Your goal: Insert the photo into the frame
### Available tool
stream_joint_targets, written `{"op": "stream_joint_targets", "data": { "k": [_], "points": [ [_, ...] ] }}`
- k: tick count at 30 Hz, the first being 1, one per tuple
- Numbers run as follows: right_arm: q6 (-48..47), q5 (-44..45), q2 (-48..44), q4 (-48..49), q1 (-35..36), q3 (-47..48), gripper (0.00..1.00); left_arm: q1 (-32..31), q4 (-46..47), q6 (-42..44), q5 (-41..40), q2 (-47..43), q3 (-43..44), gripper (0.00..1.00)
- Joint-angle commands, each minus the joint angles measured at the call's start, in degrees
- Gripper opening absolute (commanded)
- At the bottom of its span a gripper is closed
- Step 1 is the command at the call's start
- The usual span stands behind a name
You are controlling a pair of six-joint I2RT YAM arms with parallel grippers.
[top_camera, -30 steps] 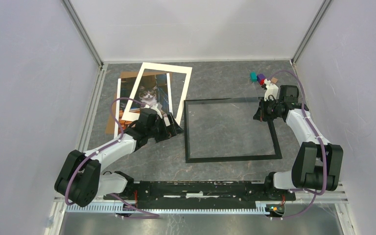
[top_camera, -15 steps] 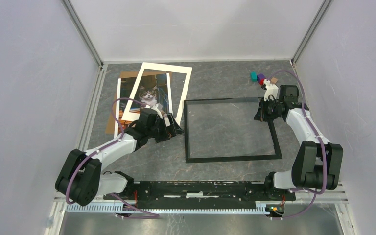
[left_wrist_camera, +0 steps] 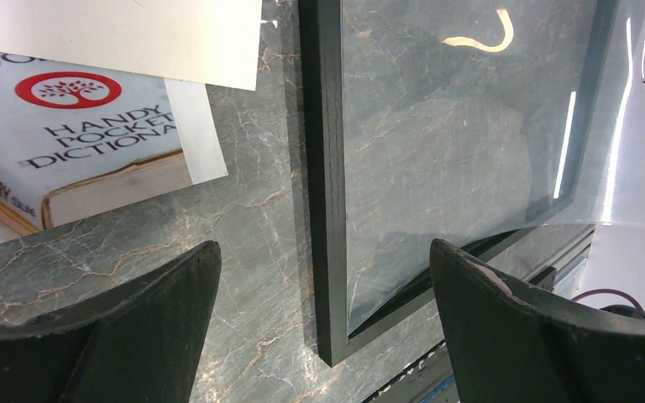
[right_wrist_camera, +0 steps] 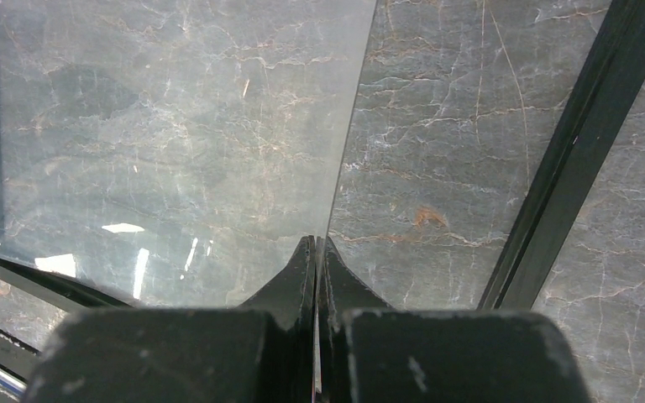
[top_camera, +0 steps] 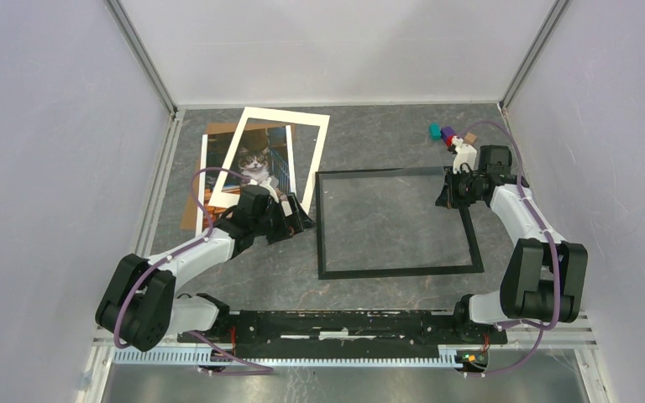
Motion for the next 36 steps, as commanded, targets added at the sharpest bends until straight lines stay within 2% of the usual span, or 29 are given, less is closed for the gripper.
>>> {"op": "stream_joint_targets", "data": {
  "k": [1,20,36],
  "points": [
    [-1.5,0.31,0.3,-0.66,-0.2,2.42,0.0,0.27,2.61,-0.33,1.28,0.29,1.03,0.99],
    [-1.9,-1.14,1.23,-0.74,-0.12,2.54,0.0,0.34,4.37,-2.16,2.37,0.57,0.11,0.99],
    [-1.6,1.4,-0.66,-2.09,-0.02,2.11,0.0,0.35,4.38,-2.21,2.63,1.19,0.18,0.99]
  ]
}}
